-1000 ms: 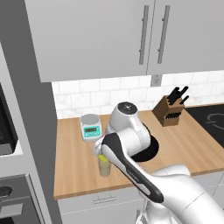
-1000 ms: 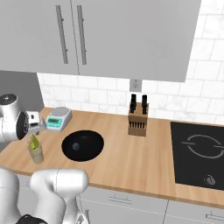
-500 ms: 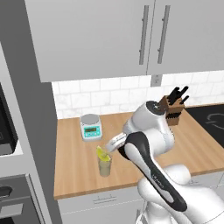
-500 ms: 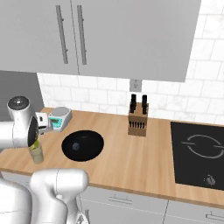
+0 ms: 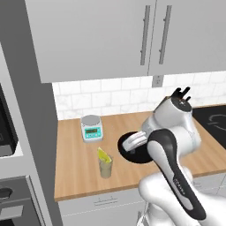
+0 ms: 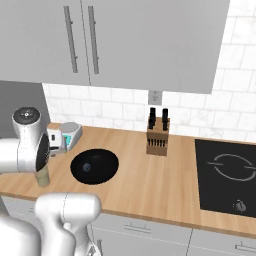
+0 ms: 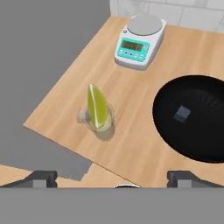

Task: Grab a lemon wedge from the fridge and one ice cube from the ice bowl, and put them in the glass of lemonade.

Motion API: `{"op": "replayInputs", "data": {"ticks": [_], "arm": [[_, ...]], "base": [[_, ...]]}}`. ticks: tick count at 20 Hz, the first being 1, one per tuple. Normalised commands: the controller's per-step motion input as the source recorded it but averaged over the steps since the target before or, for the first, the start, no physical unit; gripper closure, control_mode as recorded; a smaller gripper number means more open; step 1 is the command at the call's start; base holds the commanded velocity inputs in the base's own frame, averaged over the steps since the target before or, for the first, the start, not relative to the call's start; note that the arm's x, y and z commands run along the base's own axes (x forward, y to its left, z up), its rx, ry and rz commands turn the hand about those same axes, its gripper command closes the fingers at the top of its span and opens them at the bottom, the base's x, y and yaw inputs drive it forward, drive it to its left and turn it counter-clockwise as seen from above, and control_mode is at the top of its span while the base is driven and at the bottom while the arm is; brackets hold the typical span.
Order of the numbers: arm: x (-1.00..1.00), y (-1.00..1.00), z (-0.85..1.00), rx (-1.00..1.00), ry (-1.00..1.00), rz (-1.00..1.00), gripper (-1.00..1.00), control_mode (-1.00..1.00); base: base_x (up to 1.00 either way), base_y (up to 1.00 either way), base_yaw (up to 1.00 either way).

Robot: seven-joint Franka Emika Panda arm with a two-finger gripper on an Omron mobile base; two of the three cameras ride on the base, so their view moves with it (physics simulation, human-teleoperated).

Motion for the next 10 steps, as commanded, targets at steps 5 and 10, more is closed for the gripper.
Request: {"op": "replayInputs", "data": {"ticks": [5, 10], "arm": [[-0.57, -0.35, 0.10, 0.03, -0.01, -0.18, -1.00, -1.00], [-0.61, -0.40, 0.00, 0.06, -0.05, -0.22, -1.00, -1.00]], "base": [[0.00, 0.00, 0.00], [0.00, 0.00, 0.00]]}}
